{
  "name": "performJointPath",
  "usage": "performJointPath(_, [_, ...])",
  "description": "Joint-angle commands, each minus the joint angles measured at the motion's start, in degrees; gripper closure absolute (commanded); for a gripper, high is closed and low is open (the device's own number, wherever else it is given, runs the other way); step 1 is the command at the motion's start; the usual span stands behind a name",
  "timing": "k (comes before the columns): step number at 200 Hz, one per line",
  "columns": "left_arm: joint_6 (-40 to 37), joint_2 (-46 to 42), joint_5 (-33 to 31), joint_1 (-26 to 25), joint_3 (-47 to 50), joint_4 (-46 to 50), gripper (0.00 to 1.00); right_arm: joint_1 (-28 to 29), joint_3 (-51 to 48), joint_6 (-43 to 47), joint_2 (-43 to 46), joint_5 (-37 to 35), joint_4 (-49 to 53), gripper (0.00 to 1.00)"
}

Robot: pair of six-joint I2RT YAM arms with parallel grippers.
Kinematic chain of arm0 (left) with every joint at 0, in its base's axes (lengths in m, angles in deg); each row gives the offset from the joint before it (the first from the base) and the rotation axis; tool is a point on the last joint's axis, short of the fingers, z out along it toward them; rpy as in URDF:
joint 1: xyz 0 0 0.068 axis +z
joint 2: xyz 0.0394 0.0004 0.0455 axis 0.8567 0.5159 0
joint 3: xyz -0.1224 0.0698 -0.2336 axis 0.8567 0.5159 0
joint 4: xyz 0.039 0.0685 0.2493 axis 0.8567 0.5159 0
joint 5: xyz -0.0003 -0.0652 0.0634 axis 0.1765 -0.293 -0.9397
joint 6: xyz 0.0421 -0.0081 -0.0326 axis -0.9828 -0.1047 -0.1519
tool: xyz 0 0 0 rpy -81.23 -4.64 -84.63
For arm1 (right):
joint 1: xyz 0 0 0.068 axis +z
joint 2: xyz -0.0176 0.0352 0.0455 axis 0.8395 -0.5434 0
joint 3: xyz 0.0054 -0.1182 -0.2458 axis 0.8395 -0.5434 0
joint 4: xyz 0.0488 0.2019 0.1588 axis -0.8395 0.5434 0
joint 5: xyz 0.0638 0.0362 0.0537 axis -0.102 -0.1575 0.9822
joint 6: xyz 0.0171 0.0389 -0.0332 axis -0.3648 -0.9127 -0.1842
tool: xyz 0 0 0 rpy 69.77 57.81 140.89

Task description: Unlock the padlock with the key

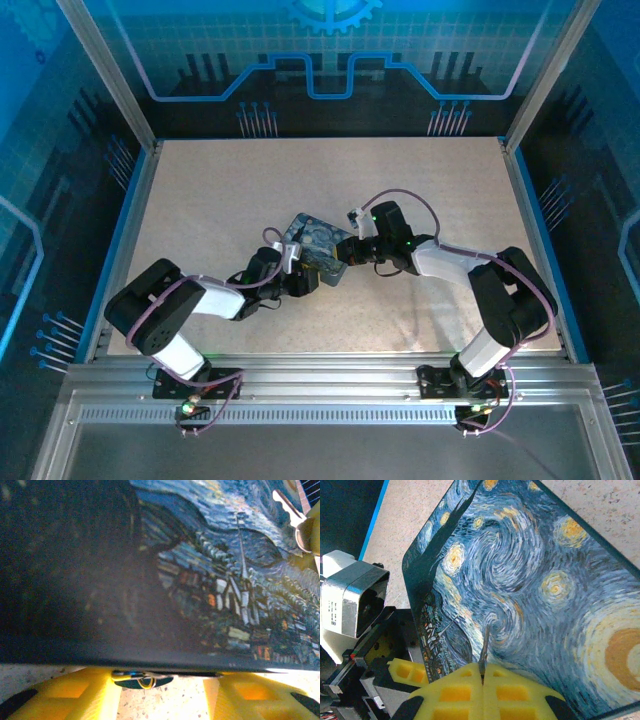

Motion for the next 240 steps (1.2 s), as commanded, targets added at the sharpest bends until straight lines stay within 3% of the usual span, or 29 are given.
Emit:
performJointPath(1, [1.8,1.2,1.4,-0.5,-1.3,-1.7,0.54,1.5,-0.6,0.4,-2.2,-1.6,6.1,1.00])
performJointPath(120, [5.4,1.2,1.1,-0.5,-1.7,-2.6,0.68,1.7,-1.3,1.5,0.3,-1.6,4.2,1.00])
performJointPath(193, [10.6,0.2,4.8,-0.7,-2.4,-1.0,0.68,2.1,-5.7,7.5,14.3,-9.3,4.0,1.00])
performJointPath(240, [12.6,-2.1,5.7,-1.2,-3.8,2.9,0.70,6.7,-13.3,11.7,21.9,-14.0,2.5,1.00])
